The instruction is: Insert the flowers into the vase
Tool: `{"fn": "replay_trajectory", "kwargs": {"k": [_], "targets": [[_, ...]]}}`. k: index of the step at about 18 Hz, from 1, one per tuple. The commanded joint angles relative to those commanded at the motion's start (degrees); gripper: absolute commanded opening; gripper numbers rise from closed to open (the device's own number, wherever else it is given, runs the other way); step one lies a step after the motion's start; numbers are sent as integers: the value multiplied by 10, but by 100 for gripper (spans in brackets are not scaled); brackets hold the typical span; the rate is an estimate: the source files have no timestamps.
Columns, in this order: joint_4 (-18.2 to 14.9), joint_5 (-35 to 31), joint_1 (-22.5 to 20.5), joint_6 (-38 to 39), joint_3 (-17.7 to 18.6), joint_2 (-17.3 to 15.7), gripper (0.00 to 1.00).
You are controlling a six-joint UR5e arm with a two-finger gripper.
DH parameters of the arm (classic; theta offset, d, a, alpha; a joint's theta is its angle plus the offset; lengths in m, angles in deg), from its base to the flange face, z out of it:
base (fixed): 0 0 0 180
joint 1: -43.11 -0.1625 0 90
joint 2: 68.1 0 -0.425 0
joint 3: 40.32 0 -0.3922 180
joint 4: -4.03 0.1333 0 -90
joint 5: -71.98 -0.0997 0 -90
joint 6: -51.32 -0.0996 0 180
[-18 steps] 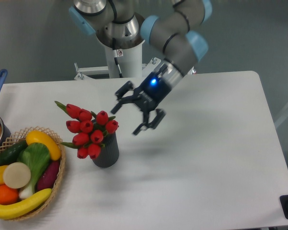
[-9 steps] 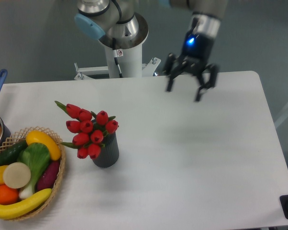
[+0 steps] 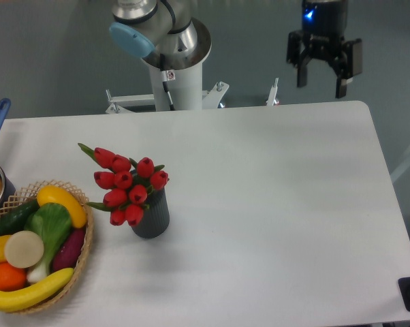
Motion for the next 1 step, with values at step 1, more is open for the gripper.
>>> {"fn": "replay_trajectory", "kwargs": {"k": [1], "targets": [[-8, 0, -6, -16, 1, -2, 100]]}}
